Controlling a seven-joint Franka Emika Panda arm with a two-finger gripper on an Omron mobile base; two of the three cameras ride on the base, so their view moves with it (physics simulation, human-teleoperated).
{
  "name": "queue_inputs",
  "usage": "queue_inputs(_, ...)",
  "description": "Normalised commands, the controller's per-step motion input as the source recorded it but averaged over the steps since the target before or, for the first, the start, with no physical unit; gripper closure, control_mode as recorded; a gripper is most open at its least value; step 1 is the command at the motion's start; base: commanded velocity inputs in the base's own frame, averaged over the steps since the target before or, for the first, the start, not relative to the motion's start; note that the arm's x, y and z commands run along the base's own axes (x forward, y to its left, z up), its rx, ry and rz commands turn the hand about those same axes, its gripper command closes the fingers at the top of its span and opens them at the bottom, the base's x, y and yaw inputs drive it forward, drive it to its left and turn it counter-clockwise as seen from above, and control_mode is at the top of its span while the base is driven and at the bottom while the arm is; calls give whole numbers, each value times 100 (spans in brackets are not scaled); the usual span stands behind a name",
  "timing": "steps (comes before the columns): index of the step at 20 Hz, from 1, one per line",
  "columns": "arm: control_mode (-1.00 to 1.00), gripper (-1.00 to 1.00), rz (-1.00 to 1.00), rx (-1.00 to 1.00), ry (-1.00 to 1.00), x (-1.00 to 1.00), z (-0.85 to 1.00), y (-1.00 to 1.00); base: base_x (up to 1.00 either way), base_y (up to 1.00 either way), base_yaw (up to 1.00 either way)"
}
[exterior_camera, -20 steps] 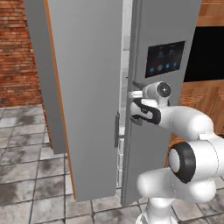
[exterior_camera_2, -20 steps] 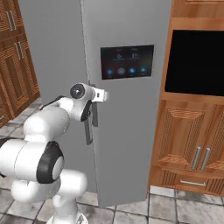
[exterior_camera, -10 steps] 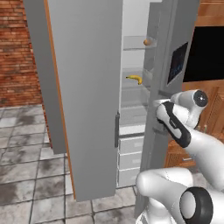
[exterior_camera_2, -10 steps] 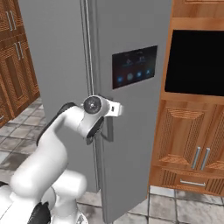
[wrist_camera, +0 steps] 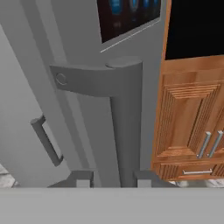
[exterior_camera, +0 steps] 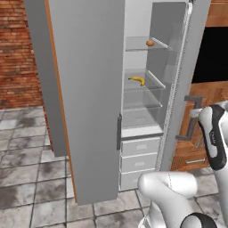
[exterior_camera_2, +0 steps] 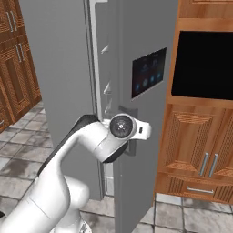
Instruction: Retrieve the tangerine and banana from the fridge and place them into the bowl on the dining table.
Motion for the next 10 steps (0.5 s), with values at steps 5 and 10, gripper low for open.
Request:
queue_inputs(5,-100,-100,-13,-2,0,-80,65,-10,0,0,0)
queue_inputs(10,-100,-100,-21,-10,2,-67,74,9,0,0,0)
